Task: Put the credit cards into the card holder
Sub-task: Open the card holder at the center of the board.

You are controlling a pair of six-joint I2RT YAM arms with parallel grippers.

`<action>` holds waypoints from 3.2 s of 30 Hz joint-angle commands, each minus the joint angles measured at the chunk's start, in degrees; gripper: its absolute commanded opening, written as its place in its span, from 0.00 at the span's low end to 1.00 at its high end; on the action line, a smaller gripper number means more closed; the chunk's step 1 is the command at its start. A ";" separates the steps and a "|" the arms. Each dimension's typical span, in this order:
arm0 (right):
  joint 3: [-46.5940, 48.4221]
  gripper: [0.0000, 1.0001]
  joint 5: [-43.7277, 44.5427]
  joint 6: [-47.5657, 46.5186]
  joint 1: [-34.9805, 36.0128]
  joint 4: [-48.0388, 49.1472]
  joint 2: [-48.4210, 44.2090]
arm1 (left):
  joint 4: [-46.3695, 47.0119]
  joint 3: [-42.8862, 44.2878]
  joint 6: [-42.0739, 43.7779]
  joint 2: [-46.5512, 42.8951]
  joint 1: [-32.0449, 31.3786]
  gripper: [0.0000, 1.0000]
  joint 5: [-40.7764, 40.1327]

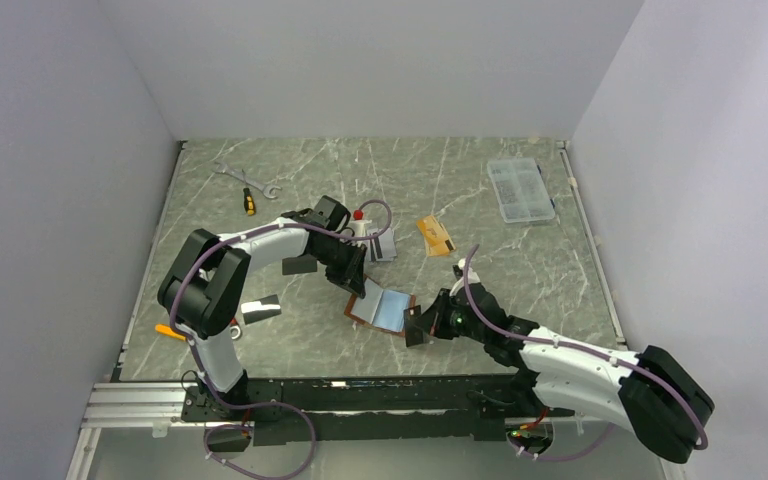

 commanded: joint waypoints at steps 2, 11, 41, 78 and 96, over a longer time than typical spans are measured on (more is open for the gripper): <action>-0.78 0.00 1.55 0.77 -0.32 -1.34 -2.69 | 0.41 0.26 0.57 -2.02 -0.55 0.13 0.04; 0.06 0.00 0.53 0.30 -0.35 1.12 -0.60 | 0.80 0.18 0.37 -2.61 -1.03 0.13 0.55; 3.94 0.00 2.22 -2.89 -0.25 -5.97 -4.30 | 1.98 -0.18 -0.08 -3.33 -1.51 0.12 1.67; 14.59 0.00 -9.06 -4.22 0.53 15.80 22.46 | 5.62 -2.67 -2.46 -3.17 1.97 0.39 10.40; 15.90 0.00 -10.08 -4.78 1.29 16.41 28.05 | 2.86 0.10 -1.45 0.10 7.65 0.43 12.12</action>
